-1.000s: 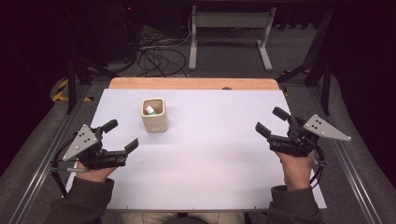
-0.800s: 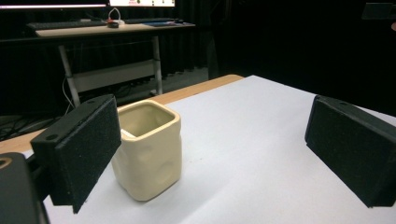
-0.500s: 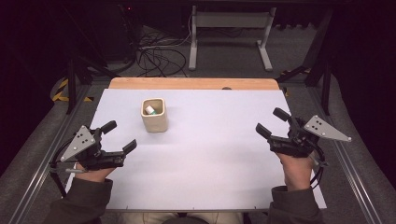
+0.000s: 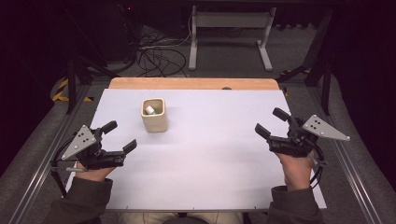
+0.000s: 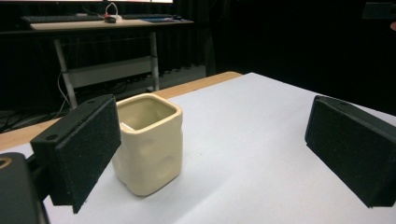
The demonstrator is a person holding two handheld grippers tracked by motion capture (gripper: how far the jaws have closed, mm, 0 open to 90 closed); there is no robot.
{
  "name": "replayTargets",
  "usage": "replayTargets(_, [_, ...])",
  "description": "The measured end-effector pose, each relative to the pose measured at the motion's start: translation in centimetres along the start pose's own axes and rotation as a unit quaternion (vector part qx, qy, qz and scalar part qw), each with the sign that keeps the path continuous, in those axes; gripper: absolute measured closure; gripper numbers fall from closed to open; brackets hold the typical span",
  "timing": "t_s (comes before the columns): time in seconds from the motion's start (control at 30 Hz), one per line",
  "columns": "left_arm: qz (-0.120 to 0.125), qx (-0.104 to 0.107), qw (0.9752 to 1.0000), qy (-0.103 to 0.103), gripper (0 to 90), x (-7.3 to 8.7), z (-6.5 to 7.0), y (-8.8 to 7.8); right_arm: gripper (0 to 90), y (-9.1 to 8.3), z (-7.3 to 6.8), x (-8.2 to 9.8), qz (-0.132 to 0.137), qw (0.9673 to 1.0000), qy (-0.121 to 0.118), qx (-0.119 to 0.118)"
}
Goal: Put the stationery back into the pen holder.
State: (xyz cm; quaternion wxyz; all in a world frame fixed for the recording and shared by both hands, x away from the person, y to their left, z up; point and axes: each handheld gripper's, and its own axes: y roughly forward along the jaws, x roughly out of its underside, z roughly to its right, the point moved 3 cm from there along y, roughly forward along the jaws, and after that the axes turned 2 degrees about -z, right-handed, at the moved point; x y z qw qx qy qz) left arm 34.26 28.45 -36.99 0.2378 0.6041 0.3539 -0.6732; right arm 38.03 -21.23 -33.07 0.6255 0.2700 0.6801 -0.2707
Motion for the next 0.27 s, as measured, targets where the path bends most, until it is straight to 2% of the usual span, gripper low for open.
replayTargets(0.27, [0.001, -0.004, 1.0000, -0.001, 4.5, -0.09, -0.25, -0.04, 9.4, 0.42, 0.06, 0.22, -0.009, 1.0000, 0.001, -0.001])
